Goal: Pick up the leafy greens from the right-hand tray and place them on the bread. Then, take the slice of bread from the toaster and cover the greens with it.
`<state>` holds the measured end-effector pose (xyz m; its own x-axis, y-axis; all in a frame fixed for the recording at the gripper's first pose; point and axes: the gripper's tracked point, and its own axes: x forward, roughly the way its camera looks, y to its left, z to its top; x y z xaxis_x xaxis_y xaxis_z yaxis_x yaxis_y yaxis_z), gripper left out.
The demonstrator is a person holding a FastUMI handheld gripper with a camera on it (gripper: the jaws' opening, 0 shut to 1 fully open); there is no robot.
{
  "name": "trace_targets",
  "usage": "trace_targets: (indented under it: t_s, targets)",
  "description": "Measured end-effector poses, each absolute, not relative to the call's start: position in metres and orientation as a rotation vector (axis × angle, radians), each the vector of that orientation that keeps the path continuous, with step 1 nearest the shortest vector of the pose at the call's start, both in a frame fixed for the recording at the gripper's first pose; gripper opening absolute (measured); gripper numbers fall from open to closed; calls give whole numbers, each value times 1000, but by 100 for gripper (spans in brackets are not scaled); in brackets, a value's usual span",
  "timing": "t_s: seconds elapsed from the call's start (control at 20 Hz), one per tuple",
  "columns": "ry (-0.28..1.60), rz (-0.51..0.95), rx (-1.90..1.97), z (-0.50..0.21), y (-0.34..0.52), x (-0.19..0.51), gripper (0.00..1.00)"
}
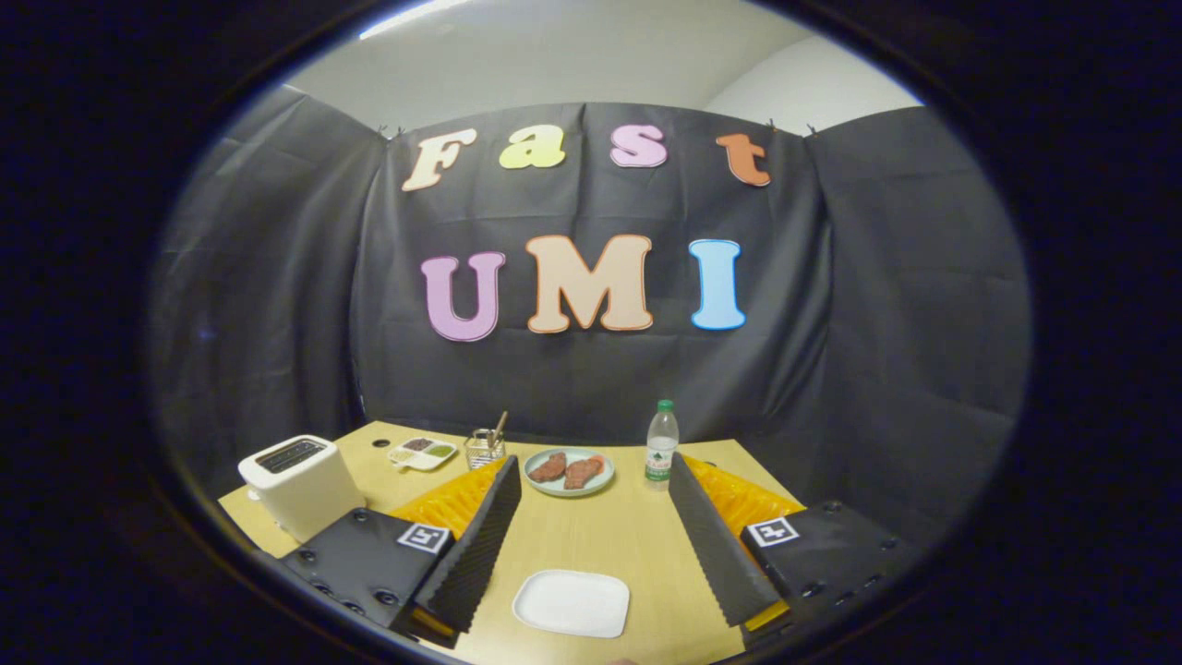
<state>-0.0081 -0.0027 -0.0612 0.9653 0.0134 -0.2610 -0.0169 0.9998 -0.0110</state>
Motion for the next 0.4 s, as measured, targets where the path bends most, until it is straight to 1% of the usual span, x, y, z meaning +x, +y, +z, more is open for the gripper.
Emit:
trace_targets:
  t_s: [0.4]
  targets:
    - [219,7,-23,-47,-7,-5,100]
